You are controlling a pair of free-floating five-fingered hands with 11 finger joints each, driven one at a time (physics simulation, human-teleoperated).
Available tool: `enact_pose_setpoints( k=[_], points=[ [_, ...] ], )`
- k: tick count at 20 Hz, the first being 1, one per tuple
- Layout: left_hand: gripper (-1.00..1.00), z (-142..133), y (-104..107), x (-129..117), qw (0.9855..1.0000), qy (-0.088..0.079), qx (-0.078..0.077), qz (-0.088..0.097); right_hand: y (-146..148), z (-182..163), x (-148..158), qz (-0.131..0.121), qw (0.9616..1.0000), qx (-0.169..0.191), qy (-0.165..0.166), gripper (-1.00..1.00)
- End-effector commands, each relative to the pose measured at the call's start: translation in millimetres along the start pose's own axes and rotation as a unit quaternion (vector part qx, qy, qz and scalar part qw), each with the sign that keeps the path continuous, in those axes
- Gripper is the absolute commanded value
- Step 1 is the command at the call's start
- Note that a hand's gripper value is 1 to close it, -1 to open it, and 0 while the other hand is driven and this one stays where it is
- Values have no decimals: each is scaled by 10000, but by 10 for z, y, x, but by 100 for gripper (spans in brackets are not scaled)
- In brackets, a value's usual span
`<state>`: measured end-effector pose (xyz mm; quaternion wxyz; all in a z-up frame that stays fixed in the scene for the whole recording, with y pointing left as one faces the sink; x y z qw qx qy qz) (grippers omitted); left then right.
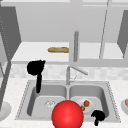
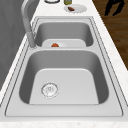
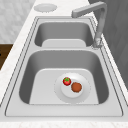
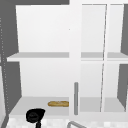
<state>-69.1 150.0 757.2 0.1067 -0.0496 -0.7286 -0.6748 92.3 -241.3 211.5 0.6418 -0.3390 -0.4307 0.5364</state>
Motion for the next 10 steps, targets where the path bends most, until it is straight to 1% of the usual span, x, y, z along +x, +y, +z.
enact_pose_setpoints(
  k=[1,5,10],
  points=[
    [-100,-32,180,-44,9991,-189,-75,361,0,0,0,0,10000,0,0,0],
    [-100,-65,391,-93,9988,-197,-68,443,0,0,0,0,10000,0,0,0],
    [-100,-98,638,-158,9980,-211,-69,591,0,0,0,0,10000,0,0,0]
  ],
)
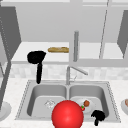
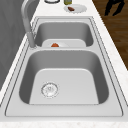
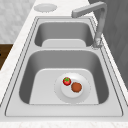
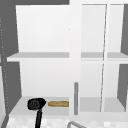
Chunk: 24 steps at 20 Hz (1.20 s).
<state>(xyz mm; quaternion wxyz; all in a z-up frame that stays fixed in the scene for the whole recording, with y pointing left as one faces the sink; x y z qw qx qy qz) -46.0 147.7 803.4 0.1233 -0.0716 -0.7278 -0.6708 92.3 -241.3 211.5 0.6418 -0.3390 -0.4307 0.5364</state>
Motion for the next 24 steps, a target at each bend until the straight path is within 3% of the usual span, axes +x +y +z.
enact_pose_setpoints(
  k=[1,10,14,20,24],
  points=[
    [-100,-25,207,-68,9993,-153,-72,326,0,0,0,0,10000,0,0,0],
    [-100,-102,682,-392,9983,1,-29,580,0,0,0,0,10000,0,0,0],
    [-100,-208,874,-675,9989,6,-17,478,0,0,0,0,10000,0,0,0],
    [-100,-391,1083,-1078,9988,9,-17,491,0,0,0,0,10000,0,0,0],
    [-100,-524,1111,-1303,9980,8,21,637,0,0,0,0,10000,0,0,0]
  ],
)
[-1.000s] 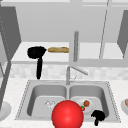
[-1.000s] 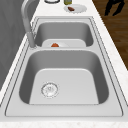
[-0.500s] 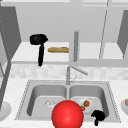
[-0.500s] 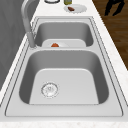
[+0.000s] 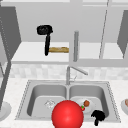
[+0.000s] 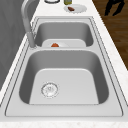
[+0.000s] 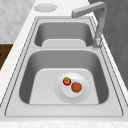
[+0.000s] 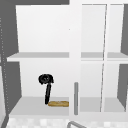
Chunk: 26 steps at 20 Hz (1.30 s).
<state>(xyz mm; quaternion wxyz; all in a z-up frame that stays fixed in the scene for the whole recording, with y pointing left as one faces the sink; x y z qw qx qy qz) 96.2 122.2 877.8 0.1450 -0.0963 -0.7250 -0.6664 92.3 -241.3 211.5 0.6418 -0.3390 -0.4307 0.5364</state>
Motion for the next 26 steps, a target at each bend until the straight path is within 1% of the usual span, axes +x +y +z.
enact_pose_setpoints(
  k=[1,3,4,7,9,10,12,15,17,20,23,26],
  points=[
    [-100,-131,40,-210,9994,3,62,346,0,0,0,0,10000,0,0,0],
    [-100,-180,11,-350,9992,-4,83,380,0,0,0,0,10000,0,0,0],
    [-100,-200,-16,-438,9993,6,76,353,0,0,0,0,10000,0,0,0],
    [-100,-267,-76,-724,9998,1,28,211,0,0,0,0,10000,0,0,0],
    [-100,-302,-125,-917,10000,-10,24,87,0,0,0,0,10000,0,0,0],
    [-100,-325,-142,-1008,10000,-14,27,59,0,0,0,0,10000,0,0,0],
    [-100,-364,-160,-1186,10000,-15,27,45,0,0,0,0,10000,0,0,0],
    [-100,-385,-179,-1452,9999,-36,82,58,0,0,0,0,10000,0,0,0],
    [-100,-398,-263,-1655,9997,-52,145,176,0,0,0,0,10000,0,0,0],
    [-100,-403,-322,-1930,9994,-72,208,278,0,0,0,0,10000,0,0,0],
    [-100,-410,-369,-2147,9986,-46,162,493,0,0,0,0,10000,0,0,0],
    [-100,-416,-405,-2323,9970,-45,140,763,0,0,0,0,10000,0,0,0]
  ],
)
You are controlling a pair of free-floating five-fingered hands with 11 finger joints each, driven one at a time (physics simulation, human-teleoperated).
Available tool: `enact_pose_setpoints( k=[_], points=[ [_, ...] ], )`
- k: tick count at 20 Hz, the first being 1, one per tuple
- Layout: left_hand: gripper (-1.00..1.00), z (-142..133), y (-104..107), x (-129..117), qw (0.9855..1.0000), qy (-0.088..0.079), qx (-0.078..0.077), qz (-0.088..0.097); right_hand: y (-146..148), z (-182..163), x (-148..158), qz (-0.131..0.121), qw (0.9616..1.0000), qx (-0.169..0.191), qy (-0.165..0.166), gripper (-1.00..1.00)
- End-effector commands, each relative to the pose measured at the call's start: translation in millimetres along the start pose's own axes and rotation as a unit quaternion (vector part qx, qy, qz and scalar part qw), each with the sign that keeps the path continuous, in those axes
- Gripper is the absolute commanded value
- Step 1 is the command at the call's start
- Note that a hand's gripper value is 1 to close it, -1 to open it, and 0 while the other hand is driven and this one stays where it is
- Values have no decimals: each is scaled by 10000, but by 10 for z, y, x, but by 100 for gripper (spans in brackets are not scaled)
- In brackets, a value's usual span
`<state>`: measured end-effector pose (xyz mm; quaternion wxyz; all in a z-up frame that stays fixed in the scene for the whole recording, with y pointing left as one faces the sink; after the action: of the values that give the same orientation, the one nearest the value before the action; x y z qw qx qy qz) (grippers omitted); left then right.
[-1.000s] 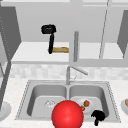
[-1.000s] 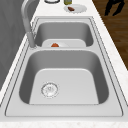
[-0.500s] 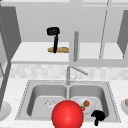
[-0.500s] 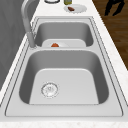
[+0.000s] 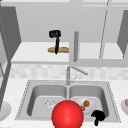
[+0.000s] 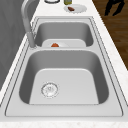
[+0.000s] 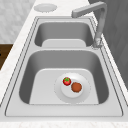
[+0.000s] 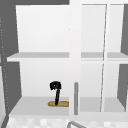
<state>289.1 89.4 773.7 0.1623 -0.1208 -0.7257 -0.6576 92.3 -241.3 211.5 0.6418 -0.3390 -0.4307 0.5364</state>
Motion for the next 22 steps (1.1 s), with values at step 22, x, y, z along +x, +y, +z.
enact_pose_setpoints(
  k=[22],
  points=[
    [-100,-118,-463,-2231,9970,24,-21,774,0,0,0,0,10000,0,0,0]
  ],
)
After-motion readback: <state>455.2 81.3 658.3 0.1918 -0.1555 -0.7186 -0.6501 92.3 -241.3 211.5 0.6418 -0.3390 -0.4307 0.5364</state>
